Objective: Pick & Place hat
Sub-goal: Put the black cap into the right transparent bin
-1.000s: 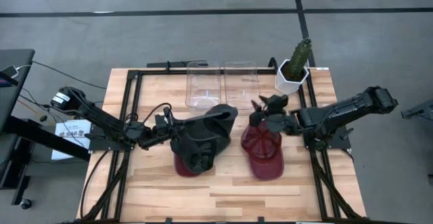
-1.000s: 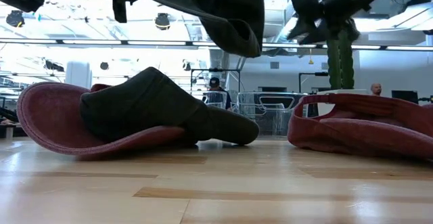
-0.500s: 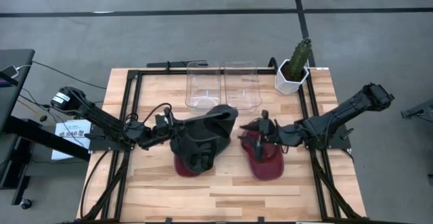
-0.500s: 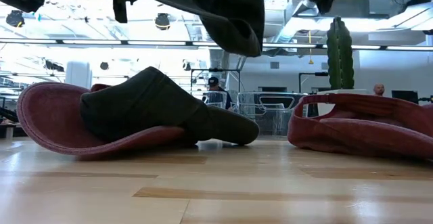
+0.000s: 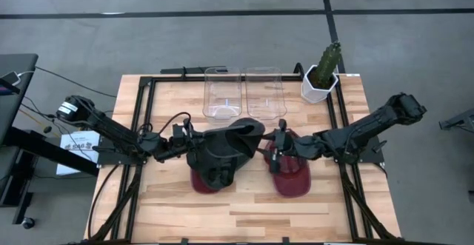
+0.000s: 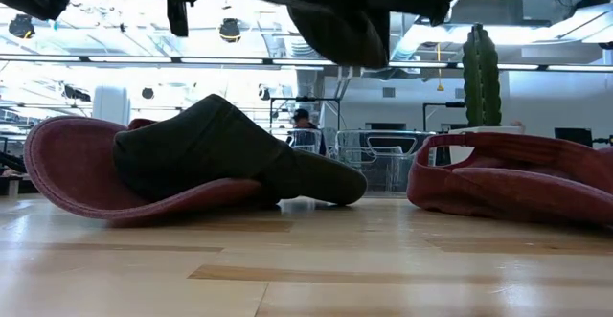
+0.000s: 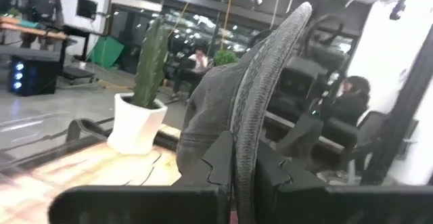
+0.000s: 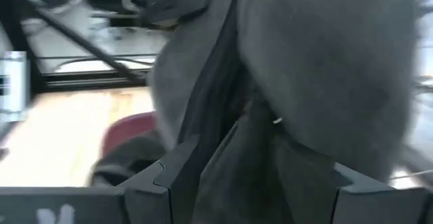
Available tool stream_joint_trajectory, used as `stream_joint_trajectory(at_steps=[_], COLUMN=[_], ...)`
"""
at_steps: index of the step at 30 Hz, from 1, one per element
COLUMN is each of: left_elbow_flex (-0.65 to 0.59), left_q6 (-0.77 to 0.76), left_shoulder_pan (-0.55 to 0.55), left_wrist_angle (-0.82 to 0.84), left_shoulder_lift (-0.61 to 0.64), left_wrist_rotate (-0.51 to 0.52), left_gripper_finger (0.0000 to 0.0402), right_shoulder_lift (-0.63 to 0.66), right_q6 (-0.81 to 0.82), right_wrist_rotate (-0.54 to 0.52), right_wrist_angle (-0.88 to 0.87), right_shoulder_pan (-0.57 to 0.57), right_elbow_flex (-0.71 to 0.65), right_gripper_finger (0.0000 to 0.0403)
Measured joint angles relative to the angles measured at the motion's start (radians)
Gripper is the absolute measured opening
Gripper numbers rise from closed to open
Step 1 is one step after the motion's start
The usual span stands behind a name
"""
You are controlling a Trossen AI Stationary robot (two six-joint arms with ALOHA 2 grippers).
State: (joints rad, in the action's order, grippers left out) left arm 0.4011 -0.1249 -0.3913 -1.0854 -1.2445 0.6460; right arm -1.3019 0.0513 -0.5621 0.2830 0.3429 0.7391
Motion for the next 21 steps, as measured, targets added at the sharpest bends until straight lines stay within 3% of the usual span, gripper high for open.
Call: stream_joint_trajectory(at_steps=[3,8,12,21], left_elbow_flex=[0.0,0.008,0.037,0.089], left_q6=[-0.028,-0.068,-0.093,-0.097], left_shoulder_pan=[0.023,0.057,0.082,0.113], left_wrist_angle=[-0.015,-0.023,-0.024,-0.023], left_shoulder_lift=[-0.025,-0.056,-0.112,-0.194], left_wrist_rotate=[-0.004,-0.068,-0.099,-0.105], left_gripper_finger=[0.0021,0.0021,0.0021,0.0021], right_shoulder_lift=[-0.029,-0.066,-0.077,-0.071], right_q6=[-0.048,-0.061,-0.063,-0.157], right_wrist_rotate=[-0.11,-0.413,-0.595,-0.643], right_wrist_angle=[0.01,0.016,0.024,0.077], right_shoulder_pan=[-0.019,-0.031,-0.029,0.033], right_elbow_flex=[0.0,0.0,0.0,0.0], right_gripper_finger=[0.0178,0.0176,0.0178,0.0176])
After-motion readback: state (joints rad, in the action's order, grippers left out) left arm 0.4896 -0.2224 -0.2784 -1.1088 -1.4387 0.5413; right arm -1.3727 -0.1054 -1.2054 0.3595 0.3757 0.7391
